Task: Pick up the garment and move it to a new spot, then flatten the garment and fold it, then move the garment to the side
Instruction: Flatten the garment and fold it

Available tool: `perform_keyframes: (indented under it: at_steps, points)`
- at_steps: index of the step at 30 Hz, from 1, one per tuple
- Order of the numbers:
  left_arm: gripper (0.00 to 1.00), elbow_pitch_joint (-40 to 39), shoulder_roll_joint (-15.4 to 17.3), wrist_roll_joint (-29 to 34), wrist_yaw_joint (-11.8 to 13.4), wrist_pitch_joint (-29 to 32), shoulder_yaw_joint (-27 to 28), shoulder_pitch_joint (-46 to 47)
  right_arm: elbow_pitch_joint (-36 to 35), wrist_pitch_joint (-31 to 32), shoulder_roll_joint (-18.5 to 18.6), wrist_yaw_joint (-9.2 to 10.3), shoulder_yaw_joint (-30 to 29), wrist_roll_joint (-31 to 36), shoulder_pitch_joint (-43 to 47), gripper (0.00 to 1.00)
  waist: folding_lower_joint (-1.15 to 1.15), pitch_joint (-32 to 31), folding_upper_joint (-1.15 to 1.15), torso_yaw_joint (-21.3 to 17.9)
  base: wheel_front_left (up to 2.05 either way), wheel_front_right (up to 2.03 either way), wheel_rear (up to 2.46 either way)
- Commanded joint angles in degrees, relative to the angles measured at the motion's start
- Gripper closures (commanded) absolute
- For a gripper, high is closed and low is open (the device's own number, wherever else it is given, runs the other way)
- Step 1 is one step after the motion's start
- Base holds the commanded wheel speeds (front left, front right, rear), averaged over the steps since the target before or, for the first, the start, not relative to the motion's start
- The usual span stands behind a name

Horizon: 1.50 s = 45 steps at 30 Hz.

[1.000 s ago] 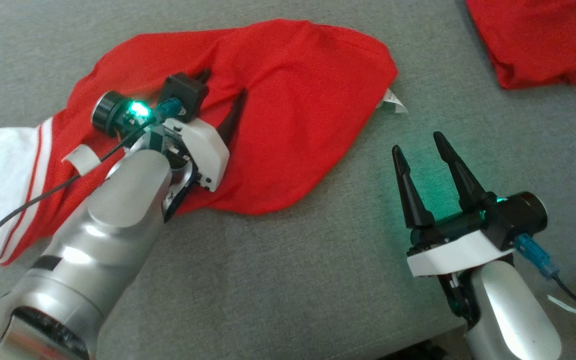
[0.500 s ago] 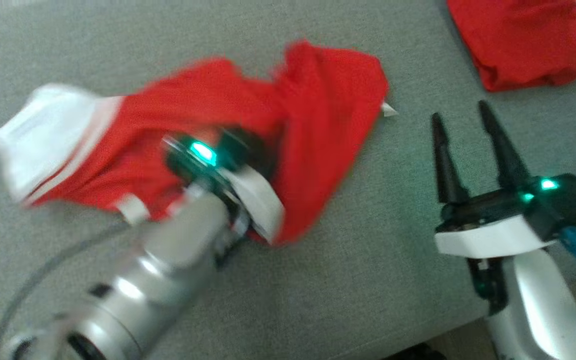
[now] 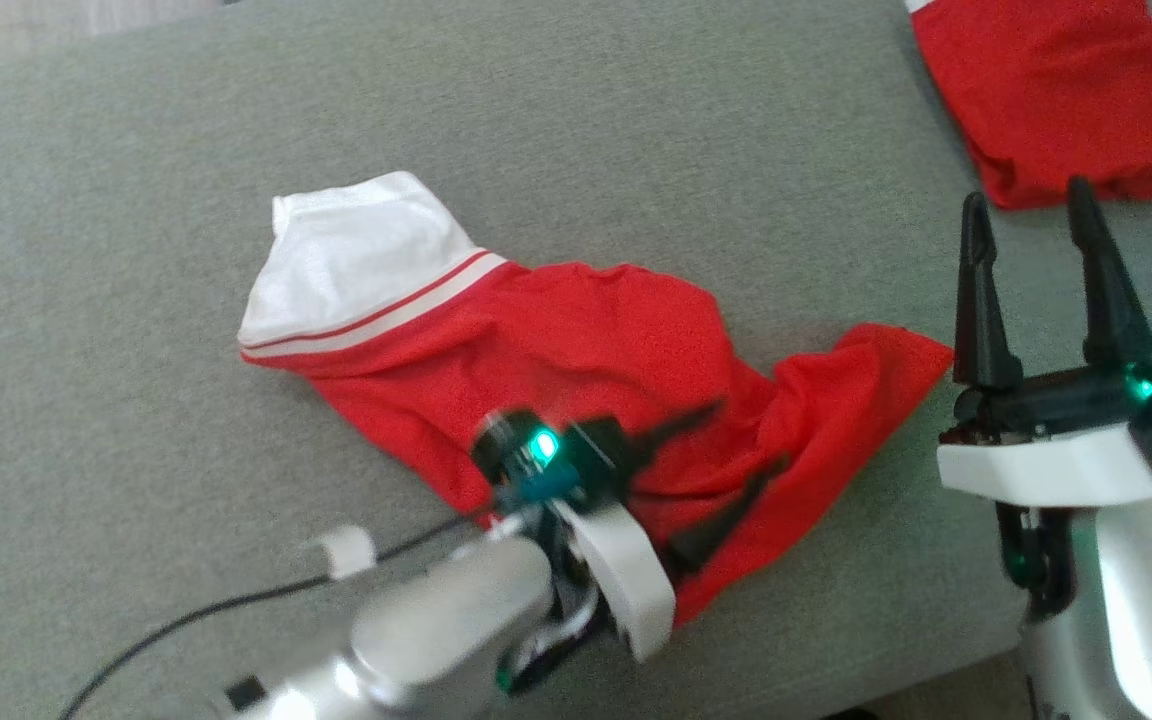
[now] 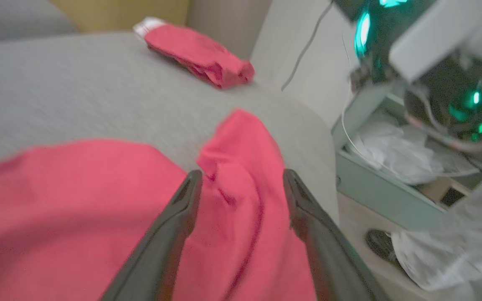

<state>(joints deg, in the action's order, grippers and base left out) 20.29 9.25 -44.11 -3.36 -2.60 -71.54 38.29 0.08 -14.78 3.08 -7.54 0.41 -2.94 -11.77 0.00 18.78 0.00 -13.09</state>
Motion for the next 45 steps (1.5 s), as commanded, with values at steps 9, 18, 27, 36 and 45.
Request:
perform_keyframes:
  at_steps: [9,18,27,36,45]
  points:
    - [0.0,-16.6,24.7,-4.1,10.3,7.3,19.1,9.6,-0.8,-0.2,-0.1,0.05,2.7,-0.4,1.1,0.0,0.0,0.4,0.0,1.7,0.0,0.0,0.0]
    - [0.0,-10.7,33.3,-15.5,7.5,18.9,24.0,10.7,-0.6,-0.2,-0.2,0.05,3.7,-1.2,-0.1,0.0,0.0,2.2,0.0,0.9,0.0,0.0,0.0]
    - [0.0,-6.1,33.0,-24.2,6.2,33.0,21.7,9.5,-0.5,-0.2,-0.2,0.05,3.2,-2.7,-0.6,0.0,0.0,3.3,0.0,-0.7,0.0,0.0,0.0]
    - [1.0,-7.4,34.5,-20.8,3.9,32.1,20.4,10.5,0.0,-0.2,-0.2,0.05,3.3,-4.1,-0.9,0.0,0.0,2.7,0.0,-2.5,0.0,0.0,0.0]
    - [1.0,-5.0,28.8,-5.3,-1.6,17.8,19.2,23.3,0.6,-0.2,-0.2,0.05,4.9,-5.2,-0.6,0.0,0.0,0.4,0.0,-5.5,0.0,0.0,0.0]
